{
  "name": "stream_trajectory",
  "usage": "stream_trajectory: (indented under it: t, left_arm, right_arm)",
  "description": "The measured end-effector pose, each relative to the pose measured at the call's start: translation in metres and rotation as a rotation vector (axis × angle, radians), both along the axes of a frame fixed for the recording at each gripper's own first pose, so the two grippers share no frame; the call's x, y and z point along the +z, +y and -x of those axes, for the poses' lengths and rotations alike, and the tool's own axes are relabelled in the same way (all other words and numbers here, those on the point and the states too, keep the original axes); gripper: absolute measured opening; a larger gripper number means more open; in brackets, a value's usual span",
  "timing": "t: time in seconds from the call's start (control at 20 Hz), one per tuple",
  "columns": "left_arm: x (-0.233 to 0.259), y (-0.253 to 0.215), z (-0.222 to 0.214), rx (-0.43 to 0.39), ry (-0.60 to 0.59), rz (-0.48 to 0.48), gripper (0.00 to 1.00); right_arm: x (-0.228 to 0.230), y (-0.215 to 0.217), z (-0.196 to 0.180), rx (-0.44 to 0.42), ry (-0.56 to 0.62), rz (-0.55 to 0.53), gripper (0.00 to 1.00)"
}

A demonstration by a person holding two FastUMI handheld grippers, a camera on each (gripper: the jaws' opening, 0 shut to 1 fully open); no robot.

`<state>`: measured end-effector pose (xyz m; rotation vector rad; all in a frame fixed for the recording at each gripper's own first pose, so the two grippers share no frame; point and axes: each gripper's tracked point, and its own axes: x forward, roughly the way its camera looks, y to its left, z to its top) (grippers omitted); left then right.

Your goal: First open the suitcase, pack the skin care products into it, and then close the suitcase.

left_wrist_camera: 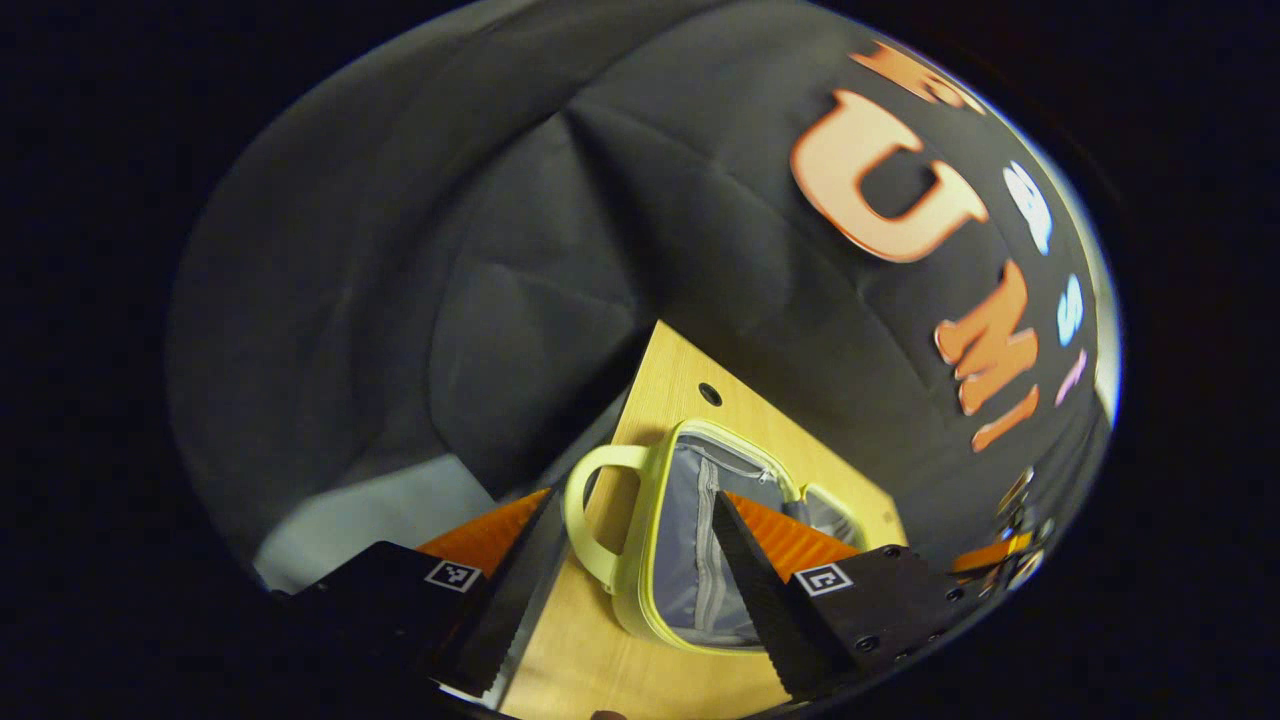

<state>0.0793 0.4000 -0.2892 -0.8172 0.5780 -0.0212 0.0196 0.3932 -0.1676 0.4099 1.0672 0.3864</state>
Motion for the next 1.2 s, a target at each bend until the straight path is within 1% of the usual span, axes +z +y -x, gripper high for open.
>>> stream_trajectory:
  t: [0.05,0.15,0.3,0.4,0.45,0.5,0.65,0.7,0.75,0.8,0.9,1.05,1.2]
  left_arm:
    - [-0.01,0.003,-0.006,0.017,-0.001,0.088,0.98]
    - [-0.036,0.012,-0.013,0.061,0.003,0.192,0.98]
    - [-0.063,0.028,-0.008,0.122,0.053,0.263,0.98]
    - [-0.072,0.032,-0.016,0.151,0.049,0.303,0.98]
    - [-0.073,0.027,-0.023,0.157,0.032,0.319,0.95]
    - [-0.071,0.024,-0.029,0.16,0.015,0.324,0.95]
    - [-0.062,0.018,-0.035,0.142,0.014,0.323,0.4]
    - [-0.056,0.02,-0.032,0.149,0.026,0.303,0.27]
    - [-0.047,0.021,-0.031,0.154,0.005,0.277,0.14]
    - [-0.047,0.016,-0.037,0.143,-0.011,0.252,0.14]
    - [-0.04,0.012,-0.036,0.137,-0.001,0.195,0.08]
    - [-0.017,0.006,-0.031,0.13,0.028,0.126,0.08]
    - [0.033,-0.001,-0.034,0.126,-0.012,0.048,0.08]
  right_arm:
    - [-0.001,-0.003,0.003,-0.009,0.007,0.007,0.95]
    - [-0.001,-0.006,0.005,-0.03,0.025,0.013,0.95]
    - [-0.003,-0.003,0.008,-0.039,0.044,0.008,0.95]
    - [-0.004,0.0,0.009,-0.037,0.053,0.01,0.95]
    - [-0.005,0.001,0.01,-0.034,0.057,0.013,0.95]
    - [-0.008,0.002,0.01,-0.03,0.061,0.016,0.95]
    - [-0.01,0.005,0.01,-0.028,0.071,0.013,0.96]
    - [-0.01,0.006,0.01,-0.03,0.073,0.003,0.96]
    - [-0.008,0.006,0.011,-0.03,0.074,-0.008,0.96]
    - [-0.007,0.006,0.011,-0.029,0.071,-0.014,0.96]
    - [-0.006,0.0,0.012,-0.027,0.065,-0.009,0.96]
    - [-0.005,-0.008,0.008,-0.035,0.057,-0.015,0.96]
    - [-0.002,-0.018,0.007,-0.037,0.048,-0.025,0.96]
